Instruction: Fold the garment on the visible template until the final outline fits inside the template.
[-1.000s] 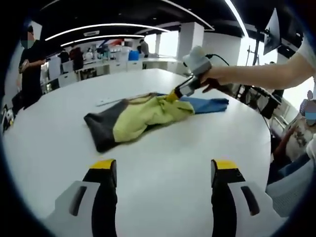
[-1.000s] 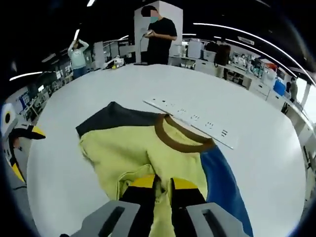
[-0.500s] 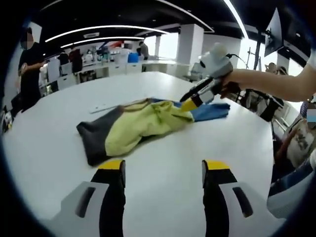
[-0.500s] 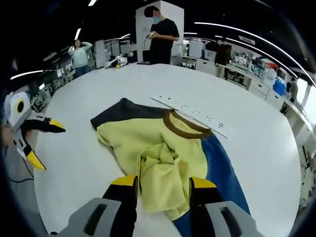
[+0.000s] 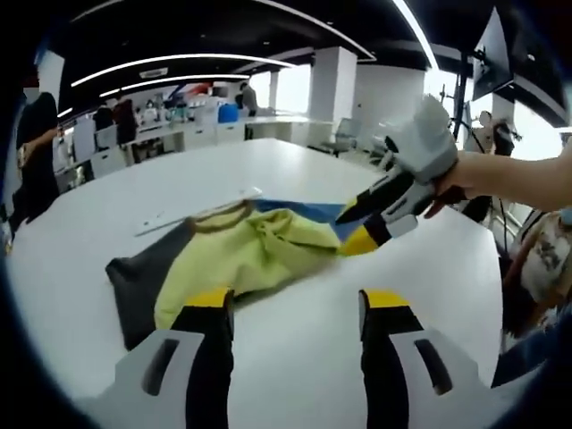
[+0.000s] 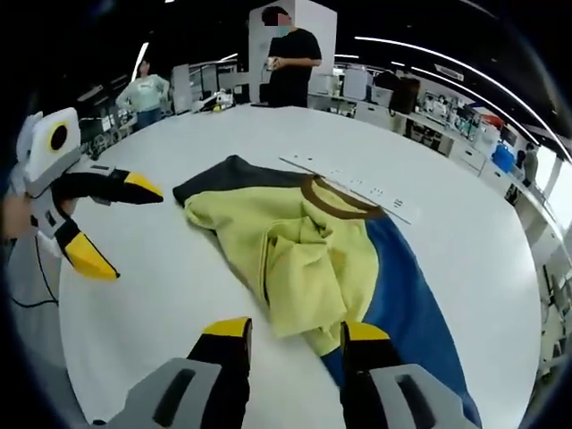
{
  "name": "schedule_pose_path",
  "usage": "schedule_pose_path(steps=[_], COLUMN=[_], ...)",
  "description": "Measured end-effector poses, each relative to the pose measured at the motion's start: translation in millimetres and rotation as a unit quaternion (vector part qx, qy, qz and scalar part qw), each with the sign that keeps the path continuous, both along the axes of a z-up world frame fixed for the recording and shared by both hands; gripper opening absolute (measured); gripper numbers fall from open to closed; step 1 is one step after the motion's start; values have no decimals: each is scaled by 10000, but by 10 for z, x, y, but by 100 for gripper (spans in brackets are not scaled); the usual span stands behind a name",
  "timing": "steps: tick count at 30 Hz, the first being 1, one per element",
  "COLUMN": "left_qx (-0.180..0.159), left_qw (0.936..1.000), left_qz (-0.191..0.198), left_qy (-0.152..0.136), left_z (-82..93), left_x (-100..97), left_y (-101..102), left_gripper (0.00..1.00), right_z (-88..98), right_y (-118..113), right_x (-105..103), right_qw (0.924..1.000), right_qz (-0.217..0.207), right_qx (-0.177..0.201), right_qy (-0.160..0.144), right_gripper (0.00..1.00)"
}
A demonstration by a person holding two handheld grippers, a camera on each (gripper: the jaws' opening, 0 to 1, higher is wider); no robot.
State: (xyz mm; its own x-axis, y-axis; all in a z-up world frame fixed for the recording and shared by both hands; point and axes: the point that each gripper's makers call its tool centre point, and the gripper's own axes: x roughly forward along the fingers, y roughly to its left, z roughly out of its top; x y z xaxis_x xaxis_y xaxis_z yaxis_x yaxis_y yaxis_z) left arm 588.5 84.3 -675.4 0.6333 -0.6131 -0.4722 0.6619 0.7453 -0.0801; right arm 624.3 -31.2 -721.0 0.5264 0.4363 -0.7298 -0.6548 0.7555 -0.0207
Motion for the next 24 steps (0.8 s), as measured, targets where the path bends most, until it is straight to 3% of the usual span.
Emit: schedule_pose_path(steps=[13,19,24], left_qx=[17,-66,-318], left_qw=[9998,9996,9977], left_qz=[67,156,333], left_qy=[208,246,494], left_z=[-237,-292,-366], left_x=[221,299,377], left_y=[-348,-480,-585], left_gripper=[39,35,27], right_z=[-1,-42,-70], right_y=[20,-12,-35], right_x=[2,29,74], right_qw=[9997,9992,9980], right_qz=[-143,-283,-473], right_qx=[174,247,373], right_qy=[-136,-160,-180], right_gripper=[22,18,14])
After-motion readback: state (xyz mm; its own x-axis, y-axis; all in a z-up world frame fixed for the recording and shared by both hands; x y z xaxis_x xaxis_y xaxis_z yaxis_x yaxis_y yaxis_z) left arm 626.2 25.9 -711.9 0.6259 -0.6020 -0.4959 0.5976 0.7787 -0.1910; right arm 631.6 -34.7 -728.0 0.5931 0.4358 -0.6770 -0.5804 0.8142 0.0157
